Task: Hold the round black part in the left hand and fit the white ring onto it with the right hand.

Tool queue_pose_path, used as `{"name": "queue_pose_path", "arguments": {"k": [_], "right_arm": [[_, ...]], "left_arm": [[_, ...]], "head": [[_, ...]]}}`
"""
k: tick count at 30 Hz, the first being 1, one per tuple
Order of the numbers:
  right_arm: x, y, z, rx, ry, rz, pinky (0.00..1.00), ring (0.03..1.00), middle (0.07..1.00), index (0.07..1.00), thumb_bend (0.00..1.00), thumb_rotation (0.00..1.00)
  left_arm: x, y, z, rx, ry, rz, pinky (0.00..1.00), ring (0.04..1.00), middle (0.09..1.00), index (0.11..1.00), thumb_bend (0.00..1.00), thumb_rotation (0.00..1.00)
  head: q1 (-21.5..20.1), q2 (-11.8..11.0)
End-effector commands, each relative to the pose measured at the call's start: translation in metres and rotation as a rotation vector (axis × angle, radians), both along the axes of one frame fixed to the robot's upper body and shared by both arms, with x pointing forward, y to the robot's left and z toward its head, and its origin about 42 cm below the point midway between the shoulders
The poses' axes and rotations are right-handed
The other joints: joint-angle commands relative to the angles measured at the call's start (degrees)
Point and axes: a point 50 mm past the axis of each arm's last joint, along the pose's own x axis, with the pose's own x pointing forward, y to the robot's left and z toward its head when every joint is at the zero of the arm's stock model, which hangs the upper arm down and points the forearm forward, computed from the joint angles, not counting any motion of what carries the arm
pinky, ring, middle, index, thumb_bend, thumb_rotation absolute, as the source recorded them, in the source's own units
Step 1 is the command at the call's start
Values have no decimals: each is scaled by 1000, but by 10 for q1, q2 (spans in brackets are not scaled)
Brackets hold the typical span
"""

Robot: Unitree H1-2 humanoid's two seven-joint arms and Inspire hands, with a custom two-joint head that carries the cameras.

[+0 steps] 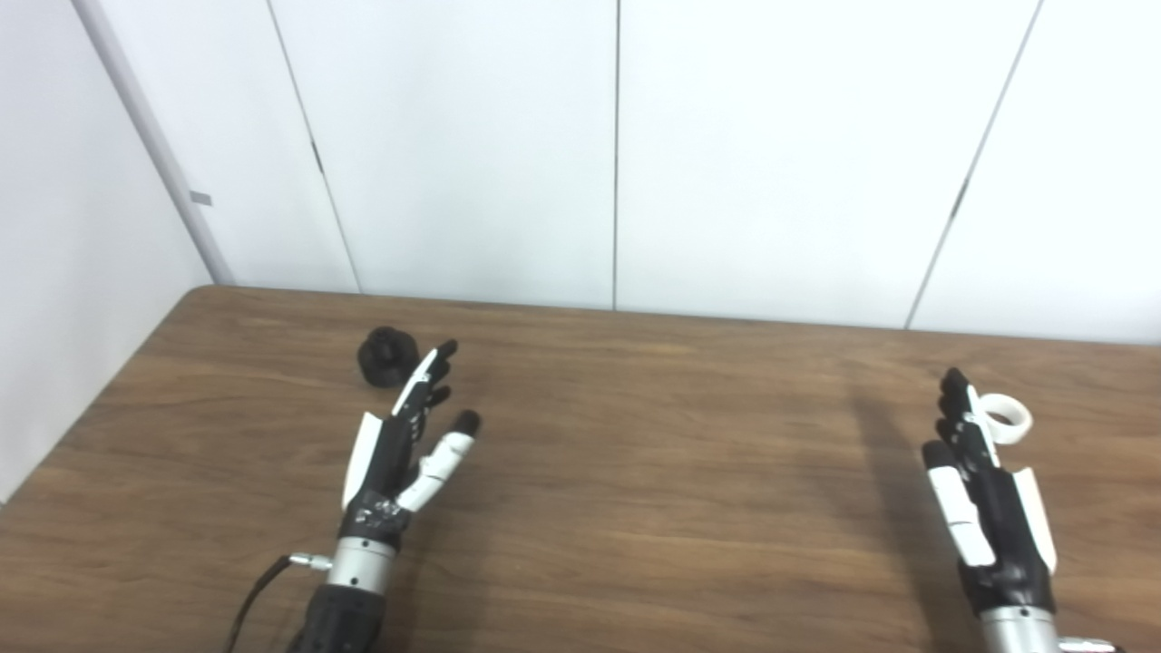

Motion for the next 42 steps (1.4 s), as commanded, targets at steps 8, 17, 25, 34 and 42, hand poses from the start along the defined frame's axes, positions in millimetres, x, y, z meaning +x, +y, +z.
{"name": "queue_pose_path", "arguments": {"k": [8,17,25,34,42], "right_arm": [[-13,-10,-39,15,102,-6,1000,1000,1000,1000,440,851],[-15,-17,-43,8,100,-5,1000,1000,1000,1000,441,864],[-15,-17,-44,12,106,-11,1000,1000,999,999,471,874],[-15,-13,-45,10,112,-10,1000,1000,1000,998,459,853],[-15,-12,-44,18,114,-8,1000,1000,1000,999,459,837]], "left_arm": [[-1,11,-13,290,-94,83,735,813,840,871,904,311],[17,29,5,583,-257,166,712,820,830,837,866,232],[41,74,28,864,-331,246,824,871,871,853,905,312],[56,126,49,985,-280,354,925,933,920,917,952,489],[63,161,59,867,-126,460,997,993,995,999,970,491]], "head": [[24,-9],[57,-19],[72,-22],[70,-22],[72,-23]]}}
